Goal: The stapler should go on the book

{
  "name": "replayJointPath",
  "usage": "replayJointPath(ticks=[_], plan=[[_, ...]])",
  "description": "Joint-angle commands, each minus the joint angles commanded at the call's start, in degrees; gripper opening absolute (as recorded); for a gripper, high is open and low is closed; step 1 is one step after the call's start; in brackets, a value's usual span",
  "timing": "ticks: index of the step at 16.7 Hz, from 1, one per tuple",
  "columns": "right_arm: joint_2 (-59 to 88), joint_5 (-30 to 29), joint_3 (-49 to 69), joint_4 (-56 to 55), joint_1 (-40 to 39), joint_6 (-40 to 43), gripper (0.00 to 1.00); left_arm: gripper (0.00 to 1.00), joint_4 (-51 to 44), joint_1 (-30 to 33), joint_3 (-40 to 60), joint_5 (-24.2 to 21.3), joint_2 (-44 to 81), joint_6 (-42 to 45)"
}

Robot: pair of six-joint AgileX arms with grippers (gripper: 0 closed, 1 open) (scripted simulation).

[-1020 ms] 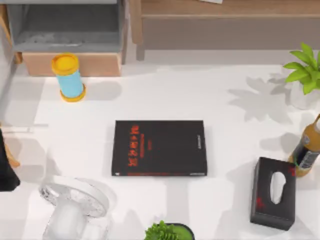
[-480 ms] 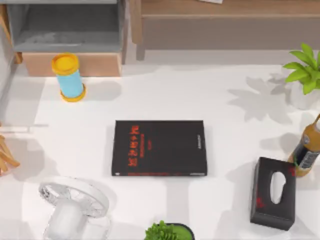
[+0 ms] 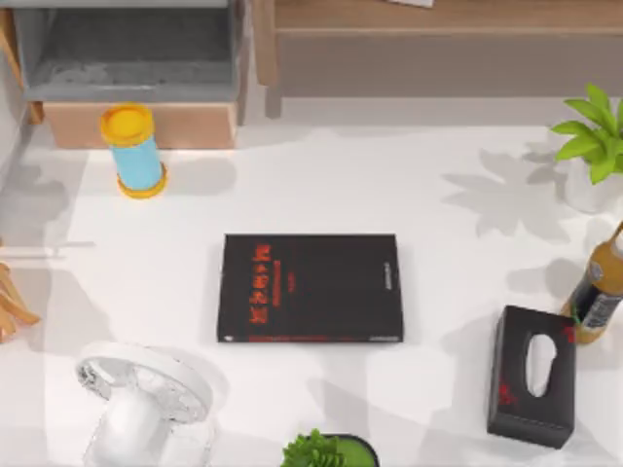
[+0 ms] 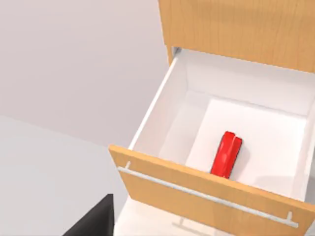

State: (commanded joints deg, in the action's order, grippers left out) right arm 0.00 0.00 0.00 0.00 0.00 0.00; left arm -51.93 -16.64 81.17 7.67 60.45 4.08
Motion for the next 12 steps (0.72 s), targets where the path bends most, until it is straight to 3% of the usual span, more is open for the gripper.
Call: replayJointPath(ticks=[6, 12], plan=[[0.0, 0.0, 0.0, 0.0, 0.0, 0.0, 1.00, 1.00, -9.7, -1.3, 38.5, -0.8, 22.3, 5.6], [0.0, 0.0, 0.0, 0.0, 0.0, 0.0, 1.00, 1.00, -19.5, -2.1, 59.6, -2.1, 54.1, 11.2]])
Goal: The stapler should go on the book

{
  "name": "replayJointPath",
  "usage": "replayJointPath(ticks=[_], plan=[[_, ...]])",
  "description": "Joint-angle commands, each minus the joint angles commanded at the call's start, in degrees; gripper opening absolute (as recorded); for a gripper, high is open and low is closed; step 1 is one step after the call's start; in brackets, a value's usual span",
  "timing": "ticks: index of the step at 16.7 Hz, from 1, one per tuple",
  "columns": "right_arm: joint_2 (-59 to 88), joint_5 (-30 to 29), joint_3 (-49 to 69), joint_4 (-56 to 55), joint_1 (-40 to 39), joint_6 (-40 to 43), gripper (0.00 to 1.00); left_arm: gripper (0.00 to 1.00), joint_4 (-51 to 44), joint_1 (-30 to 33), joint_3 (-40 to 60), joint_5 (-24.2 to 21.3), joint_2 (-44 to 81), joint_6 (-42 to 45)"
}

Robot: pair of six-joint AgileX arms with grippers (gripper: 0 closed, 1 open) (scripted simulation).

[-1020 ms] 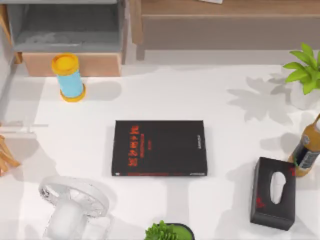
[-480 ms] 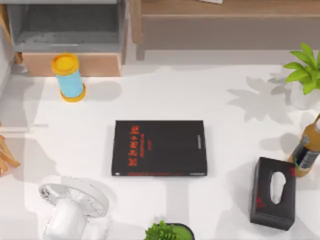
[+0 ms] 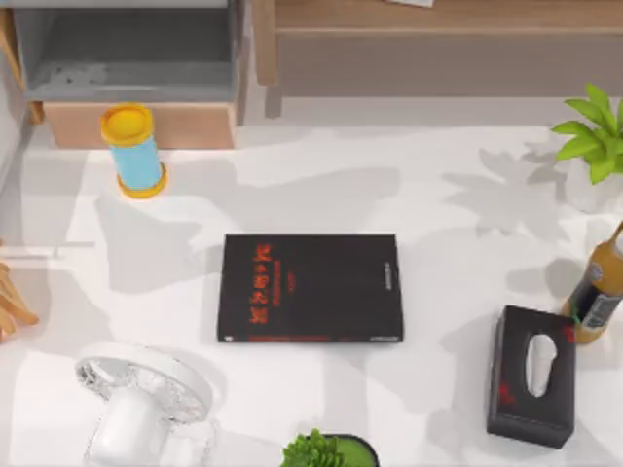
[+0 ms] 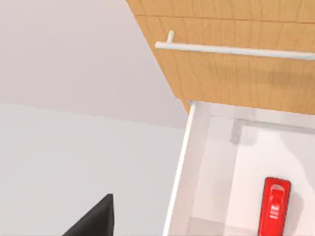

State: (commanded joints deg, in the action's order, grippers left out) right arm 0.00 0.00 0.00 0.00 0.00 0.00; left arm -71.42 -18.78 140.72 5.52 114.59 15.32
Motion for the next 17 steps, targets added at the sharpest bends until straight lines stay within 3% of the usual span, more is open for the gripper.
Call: replayJointPath(ticks=[4, 8, 17], plan=[[0.0, 0.0, 0.0, 0.0, 0.0, 0.0, 1.00, 1.00, -8.5, -0.8, 6.0, -2.4, 21.2, 2.3], [0.0, 0.0, 0.0, 0.0, 0.0, 0.0, 1.00, 1.00, -14.8, -0.7, 12.5, -5.9, 34.8, 4.2], [0.0, 0.0, 0.0, 0.0, 0.0, 0.0, 1.00, 1.00, -15.4, -0.3, 15.8, -7.8, 40.1, 5.4]])
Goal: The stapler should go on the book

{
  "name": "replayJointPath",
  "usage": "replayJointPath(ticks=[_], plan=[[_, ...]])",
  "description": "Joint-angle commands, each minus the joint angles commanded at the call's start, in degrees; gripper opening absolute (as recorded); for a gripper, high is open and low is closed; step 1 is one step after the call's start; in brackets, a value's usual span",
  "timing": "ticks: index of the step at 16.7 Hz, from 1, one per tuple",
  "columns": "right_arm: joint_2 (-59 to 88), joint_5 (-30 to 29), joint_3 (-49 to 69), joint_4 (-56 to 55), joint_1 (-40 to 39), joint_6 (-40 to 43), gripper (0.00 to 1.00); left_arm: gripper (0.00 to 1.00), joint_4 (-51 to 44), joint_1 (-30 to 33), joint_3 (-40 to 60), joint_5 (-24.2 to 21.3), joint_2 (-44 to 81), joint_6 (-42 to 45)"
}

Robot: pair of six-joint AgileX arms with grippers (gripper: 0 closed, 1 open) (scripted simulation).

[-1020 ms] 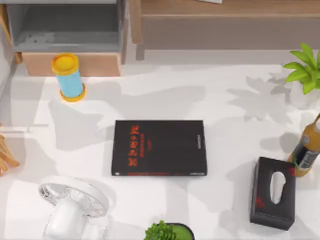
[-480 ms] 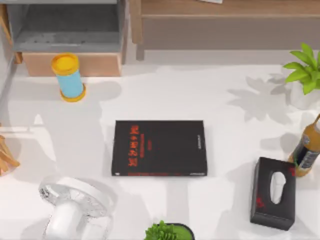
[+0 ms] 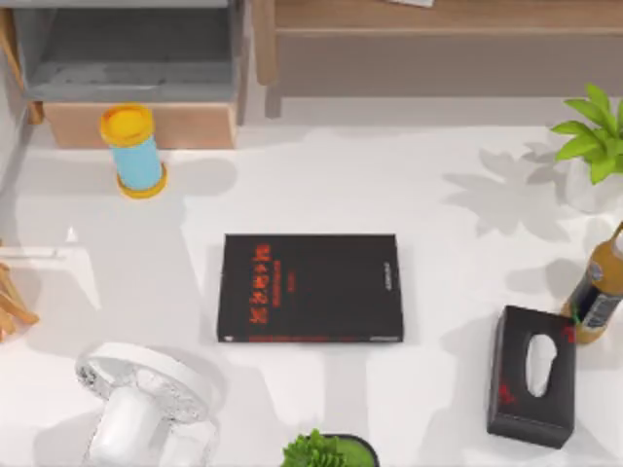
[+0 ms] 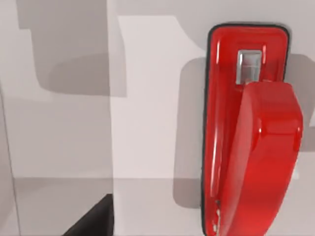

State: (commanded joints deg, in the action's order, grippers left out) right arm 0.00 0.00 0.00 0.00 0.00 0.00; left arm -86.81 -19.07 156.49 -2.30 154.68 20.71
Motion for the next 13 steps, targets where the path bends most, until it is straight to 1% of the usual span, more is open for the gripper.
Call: replayJointPath(ticks=[3, 10, 13], plan=[[0.0, 0.0, 0.0, 0.0, 0.0, 0.0, 1.00, 1.00, 1.2, 0.0, -1.9, 0.0, -0.9, 0.2], [0.0, 0.0, 0.0, 0.0, 0.0, 0.0, 1.00, 1.00, 7.9, -0.5, -12.7, 0.0, -5.0, 0.5], [0.0, 0.0, 0.0, 0.0, 0.0, 0.0, 1.00, 1.00, 11.0, -0.4, -15.2, -0.1, -4.3, 0.5]])
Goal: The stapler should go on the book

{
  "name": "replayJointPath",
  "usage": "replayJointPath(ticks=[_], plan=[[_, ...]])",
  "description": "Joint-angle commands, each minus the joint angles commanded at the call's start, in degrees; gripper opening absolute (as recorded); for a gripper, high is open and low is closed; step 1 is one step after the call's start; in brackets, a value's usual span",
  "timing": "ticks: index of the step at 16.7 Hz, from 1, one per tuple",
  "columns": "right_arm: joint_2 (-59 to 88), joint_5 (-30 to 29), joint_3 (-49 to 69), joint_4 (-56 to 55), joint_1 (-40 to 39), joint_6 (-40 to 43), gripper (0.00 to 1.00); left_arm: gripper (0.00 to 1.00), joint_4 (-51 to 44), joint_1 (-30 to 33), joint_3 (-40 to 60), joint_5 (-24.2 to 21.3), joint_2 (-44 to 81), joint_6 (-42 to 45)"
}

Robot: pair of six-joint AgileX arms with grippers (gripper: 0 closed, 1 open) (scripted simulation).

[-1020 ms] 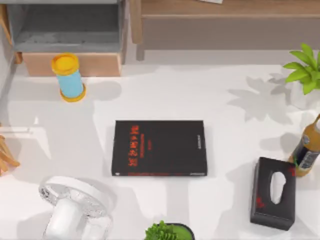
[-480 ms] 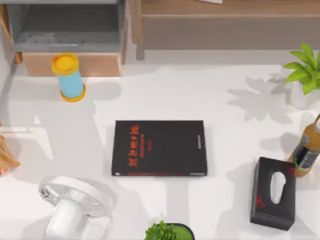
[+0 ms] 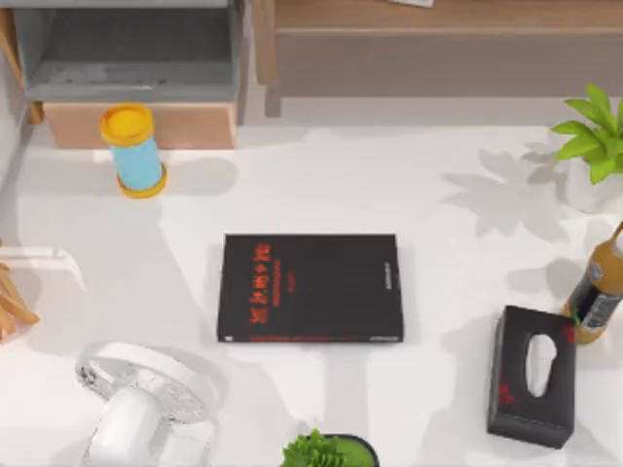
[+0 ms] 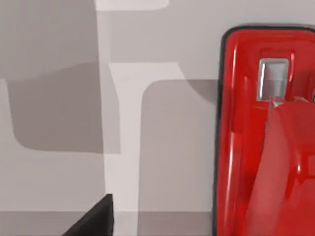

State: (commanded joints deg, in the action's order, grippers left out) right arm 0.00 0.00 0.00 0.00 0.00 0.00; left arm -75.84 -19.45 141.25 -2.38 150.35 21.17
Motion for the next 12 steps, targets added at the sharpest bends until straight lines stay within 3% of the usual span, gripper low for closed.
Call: replayJointPath(ticks=[8, 12], plan=[[0.0, 0.0, 0.0, 0.0, 0.0, 0.0, 1.00, 1.00, 2.6, 0.7, -0.5, 0.0, 1.8, -0.5], [0.0, 0.0, 0.0, 0.0, 0.0, 0.0, 1.00, 0.70, 2.6, 0.7, -0.5, 0.0, 1.8, -0.5]])
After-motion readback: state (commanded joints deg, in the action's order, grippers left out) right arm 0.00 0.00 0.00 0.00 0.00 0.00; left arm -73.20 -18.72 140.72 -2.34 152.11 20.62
